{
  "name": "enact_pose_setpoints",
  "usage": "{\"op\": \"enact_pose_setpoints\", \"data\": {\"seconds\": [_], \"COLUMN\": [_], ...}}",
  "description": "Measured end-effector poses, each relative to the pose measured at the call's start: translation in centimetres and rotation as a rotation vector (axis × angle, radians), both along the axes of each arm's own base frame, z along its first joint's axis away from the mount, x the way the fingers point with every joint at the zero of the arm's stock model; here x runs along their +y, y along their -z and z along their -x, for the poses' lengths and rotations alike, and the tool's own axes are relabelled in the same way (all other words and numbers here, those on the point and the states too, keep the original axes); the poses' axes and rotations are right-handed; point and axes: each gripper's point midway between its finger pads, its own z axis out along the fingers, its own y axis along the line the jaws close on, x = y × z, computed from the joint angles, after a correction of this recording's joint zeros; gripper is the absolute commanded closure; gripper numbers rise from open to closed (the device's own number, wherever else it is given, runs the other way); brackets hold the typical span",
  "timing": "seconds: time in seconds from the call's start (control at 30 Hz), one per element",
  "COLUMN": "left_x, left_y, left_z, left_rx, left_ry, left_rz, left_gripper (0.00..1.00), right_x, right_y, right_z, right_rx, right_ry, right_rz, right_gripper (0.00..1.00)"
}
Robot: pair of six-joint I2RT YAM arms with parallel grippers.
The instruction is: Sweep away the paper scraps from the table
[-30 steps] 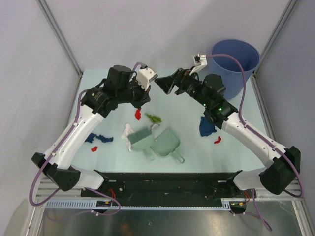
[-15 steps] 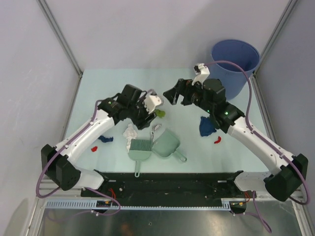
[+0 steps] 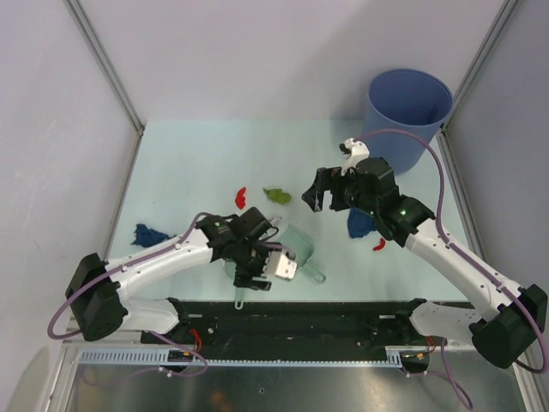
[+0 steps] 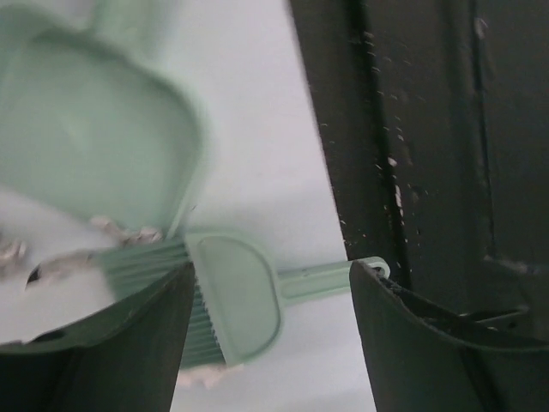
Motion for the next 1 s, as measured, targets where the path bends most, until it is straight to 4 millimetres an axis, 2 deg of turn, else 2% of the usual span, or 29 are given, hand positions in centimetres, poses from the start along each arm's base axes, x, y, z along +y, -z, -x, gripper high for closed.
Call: {"op": "enact_pose_setpoints", "data": {"seconds": [0.07, 0.13, 0.3, 0.33, 0.5, 0.67, 0.73, 0.8, 0.87, 1.0], "left_x": [0.6, 1.9, 5.6, 5.8, 6.0, 6.3, 6.6, 6.8, 6.8, 6.9], "left_y": [1.4, 2.6, 4.6, 4.7, 4.8, 6.3, 6.8, 7.1, 7.6, 9.1], "left_z": [1.2, 1.9, 1.9, 1.8, 2.3, 3.2, 3.6, 3.8, 3.6, 3.0], "left_rx": [-0.005, -0.017, -0.071, -0.082, -0.098, -0.061, -0.050, -0.048, -0.061, -0.088], "left_ry": [0.140, 0.247, 0.467, 0.501, 0.674, 0.788, 0.810, 0.825, 0.834, 0.845], "left_rz": [-0.038, -0.086, -0.243, -0.252, -0.236, -0.227, -0.227, -0.227, -0.229, -0.253], "left_gripper": [0.23, 0.15, 0.04, 0.00, 0.00, 0.04, 0.09, 0.17, 0.22, 0.26], "right_x": [-0.2, -0.5, -1.0, -1.1, -1.2, -1.2, -1.2, -1.1, -1.0, -0.8], "right_y": [0.7, 1.2, 1.9, 2.0, 2.5, 3.2, 3.2, 3.4, 3.5, 3.7], "right_z": [0.3, 0.6, 1.4, 1.5, 1.6, 1.8, 1.9, 2.0, 2.1, 2.4], "right_rx": [0.015, 0.025, 0.037, 0.039, 0.049, 0.062, 0.065, 0.069, 0.073, 0.081], "right_ry": [0.000, -0.001, -0.001, -0.001, -0.001, -0.006, -0.010, -0.016, -0.023, -0.038], "right_rz": [0.012, 0.020, 0.029, 0.030, 0.037, 0.043, 0.043, 0.043, 0.041, 0.038], "right_gripper": [0.00, 0.00, 0.00, 0.00, 0.00, 0.00, 0.00, 0.00, 0.00, 0.00]}}
